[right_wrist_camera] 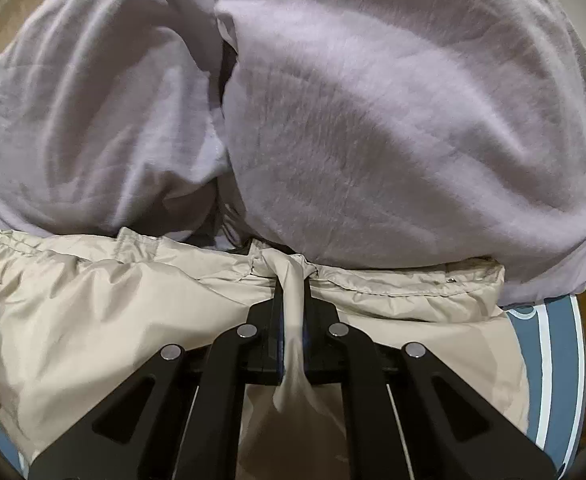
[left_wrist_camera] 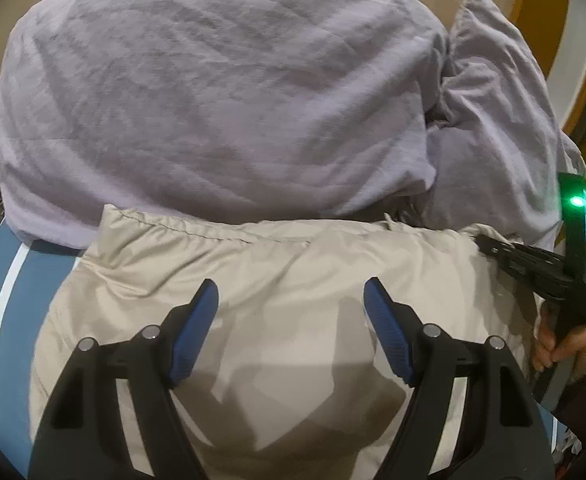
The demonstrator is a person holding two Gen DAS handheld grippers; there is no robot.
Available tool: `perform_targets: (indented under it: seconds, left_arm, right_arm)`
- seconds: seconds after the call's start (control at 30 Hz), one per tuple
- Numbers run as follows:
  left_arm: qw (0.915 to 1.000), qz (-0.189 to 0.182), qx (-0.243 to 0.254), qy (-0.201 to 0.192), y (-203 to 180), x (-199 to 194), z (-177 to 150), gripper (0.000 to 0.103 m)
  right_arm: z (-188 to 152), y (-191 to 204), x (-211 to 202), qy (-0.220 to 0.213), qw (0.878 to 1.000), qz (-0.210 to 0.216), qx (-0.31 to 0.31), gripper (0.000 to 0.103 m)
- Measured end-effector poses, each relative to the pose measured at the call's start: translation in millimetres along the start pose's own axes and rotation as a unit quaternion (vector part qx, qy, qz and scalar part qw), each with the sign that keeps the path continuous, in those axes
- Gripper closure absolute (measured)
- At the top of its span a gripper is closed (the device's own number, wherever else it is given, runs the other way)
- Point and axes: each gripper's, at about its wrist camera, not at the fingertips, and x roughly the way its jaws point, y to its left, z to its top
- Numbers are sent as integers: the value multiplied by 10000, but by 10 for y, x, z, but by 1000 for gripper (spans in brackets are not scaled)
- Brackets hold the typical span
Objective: Fold large clothes
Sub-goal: 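Open the left tool and press the fold while the right tool keeps holding the hem, then open the right tool to release the folded hem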
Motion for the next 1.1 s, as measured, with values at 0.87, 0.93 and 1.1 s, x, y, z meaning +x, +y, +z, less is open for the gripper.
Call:
perform_targets:
  seconds: [0.87, 0.93, 1.1]
  left_arm:
    - [9989, 425, 125, 166, -82, 601, -85, 25]
    - [9987, 465, 72, 194, -62, 660, -75, 25]
    - [9983, 529, -26, 248, -9, 775, -68, 24]
  right_arm:
    - [-125, 44, 326, 86, 9999, -10, 135, 96]
    - [-124, 38, 331, 86, 9999, -5, 148, 95]
    - [-151, 40, 393, 86, 9998, 12, 178, 92]
